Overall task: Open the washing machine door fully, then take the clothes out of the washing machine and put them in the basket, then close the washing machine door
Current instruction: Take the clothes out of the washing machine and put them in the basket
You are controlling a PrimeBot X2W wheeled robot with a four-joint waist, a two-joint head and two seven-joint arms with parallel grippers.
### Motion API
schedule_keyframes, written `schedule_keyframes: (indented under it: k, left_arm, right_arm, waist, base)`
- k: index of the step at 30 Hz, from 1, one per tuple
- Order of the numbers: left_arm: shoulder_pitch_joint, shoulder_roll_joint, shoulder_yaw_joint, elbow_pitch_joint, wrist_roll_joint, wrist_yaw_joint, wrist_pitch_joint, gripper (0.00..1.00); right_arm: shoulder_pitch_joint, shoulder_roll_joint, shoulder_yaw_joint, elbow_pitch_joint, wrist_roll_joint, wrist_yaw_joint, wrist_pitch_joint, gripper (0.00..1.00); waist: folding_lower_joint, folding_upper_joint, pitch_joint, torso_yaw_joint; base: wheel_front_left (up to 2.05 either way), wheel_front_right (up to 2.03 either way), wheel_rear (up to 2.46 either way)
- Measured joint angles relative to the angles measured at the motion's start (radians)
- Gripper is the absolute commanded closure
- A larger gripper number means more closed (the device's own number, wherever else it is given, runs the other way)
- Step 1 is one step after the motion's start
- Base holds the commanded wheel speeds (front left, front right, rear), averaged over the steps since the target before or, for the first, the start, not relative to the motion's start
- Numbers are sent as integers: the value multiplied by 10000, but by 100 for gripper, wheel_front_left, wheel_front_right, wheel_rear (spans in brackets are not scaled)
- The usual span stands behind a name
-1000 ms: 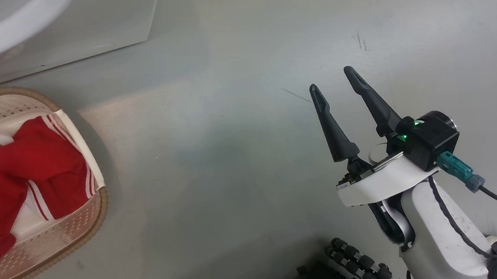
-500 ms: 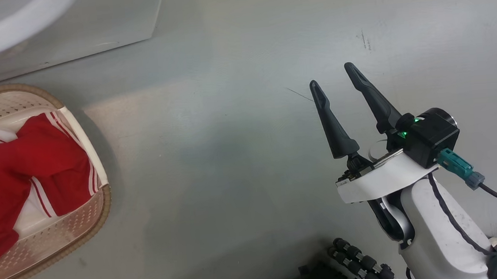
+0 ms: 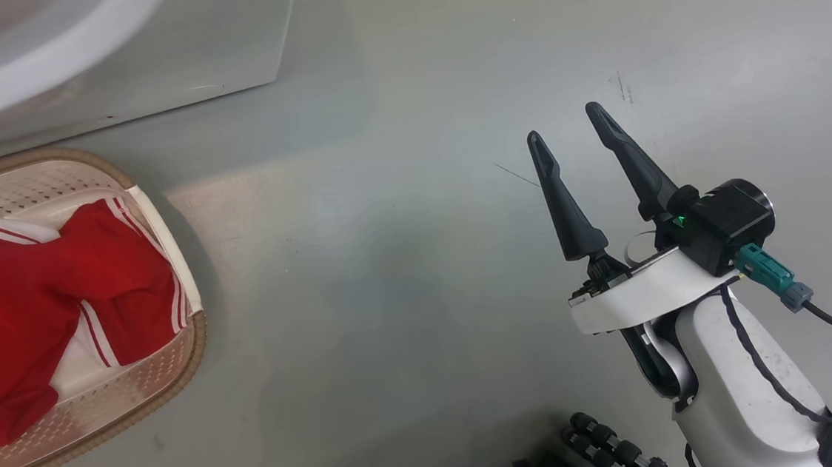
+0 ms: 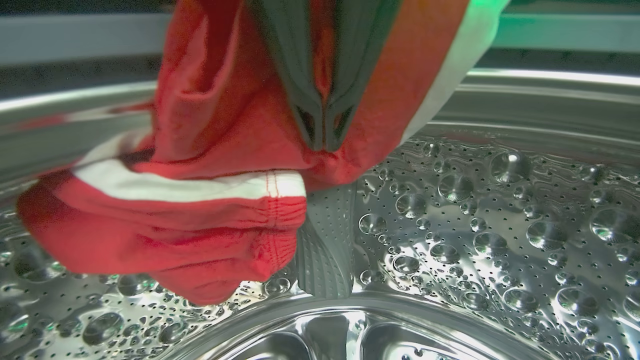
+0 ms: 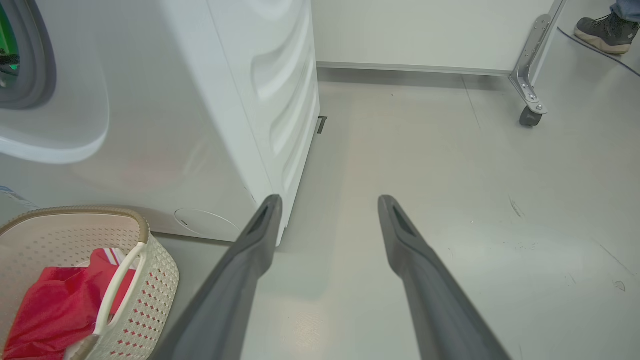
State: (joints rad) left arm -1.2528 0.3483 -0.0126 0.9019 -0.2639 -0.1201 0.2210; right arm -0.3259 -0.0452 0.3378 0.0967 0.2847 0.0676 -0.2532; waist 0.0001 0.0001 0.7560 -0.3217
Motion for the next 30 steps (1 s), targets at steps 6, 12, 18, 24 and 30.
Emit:
schedule_keyframes:
  k: [6, 12, 18, 24, 30]
  left_arm:
    - [302, -291, 0, 372, -245, 0, -430, 100]
    - [653, -453, -171, 654, -265, -10, -832, 100]
    - [1060, -623, -314, 922, -349, -13, -1237, 100]
    - [1646, -894, -681, 1055, -617, -13, -1630, 100]
    - [2256, -1170, -1057, 1152, -848, -15, -2002, 100]
  right_arm:
    - [-8, -2, -140, 111, -255, 2, 0, 0]
    - [-8, -2, -222, 240, -336, 13, 0, 0]
    - [1, -6, -314, 420, -426, 19, 0, 0]
    - [82, -10, -345, 593, -483, 102, 0, 0]
    - [314, -65, -401, 773, -504, 115, 2, 0]
  waist:
    - [0, 0, -357, 186]
    - [0, 0, -779, 417]
    - [0, 0, -1240, 664]
    - [0, 0, -1742, 908]
    - [0, 0, -2267, 1160]
  base:
    - [0, 0, 0]
    - [0, 0, 0]
    - [0, 0, 0]
    - [0, 0, 0]
    - [0, 0, 0]
